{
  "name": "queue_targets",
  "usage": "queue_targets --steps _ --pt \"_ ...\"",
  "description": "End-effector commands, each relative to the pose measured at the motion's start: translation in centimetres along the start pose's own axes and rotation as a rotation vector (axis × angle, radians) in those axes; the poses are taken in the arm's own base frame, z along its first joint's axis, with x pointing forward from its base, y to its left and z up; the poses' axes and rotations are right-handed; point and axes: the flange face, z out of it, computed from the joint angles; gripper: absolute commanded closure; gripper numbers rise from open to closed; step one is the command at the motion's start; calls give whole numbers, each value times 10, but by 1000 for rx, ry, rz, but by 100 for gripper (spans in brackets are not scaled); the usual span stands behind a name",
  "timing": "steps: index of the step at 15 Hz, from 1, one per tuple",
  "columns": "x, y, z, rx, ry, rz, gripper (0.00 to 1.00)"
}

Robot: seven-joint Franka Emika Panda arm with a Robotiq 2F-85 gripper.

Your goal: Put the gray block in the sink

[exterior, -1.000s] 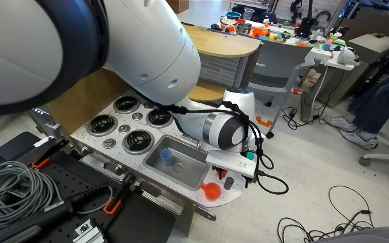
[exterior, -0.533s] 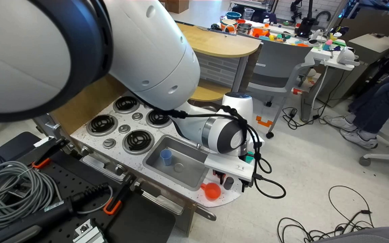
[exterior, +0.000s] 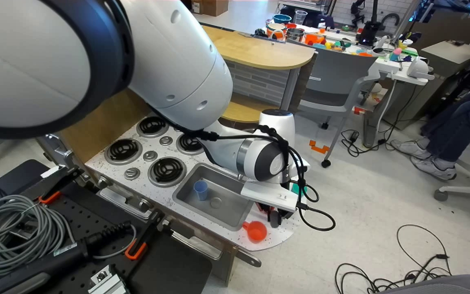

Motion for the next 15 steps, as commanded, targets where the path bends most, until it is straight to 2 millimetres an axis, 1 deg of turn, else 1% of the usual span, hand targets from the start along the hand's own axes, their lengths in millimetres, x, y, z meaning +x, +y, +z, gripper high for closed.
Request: queue_targets --steps 1,5,8,11,13,15 --pt "-1 -8 -7 -15 -18 17 92" --pt "-16 -11 -15 -12 -39 61 92" --pt "-26 -20 -25 -11 -9 81 92" --pt "-26 -33 -37 -23 73 67 92" --pt "-28 -46 -41 -29 103 59 92" --pt "-33 -62 -46 -19 125 41 92"
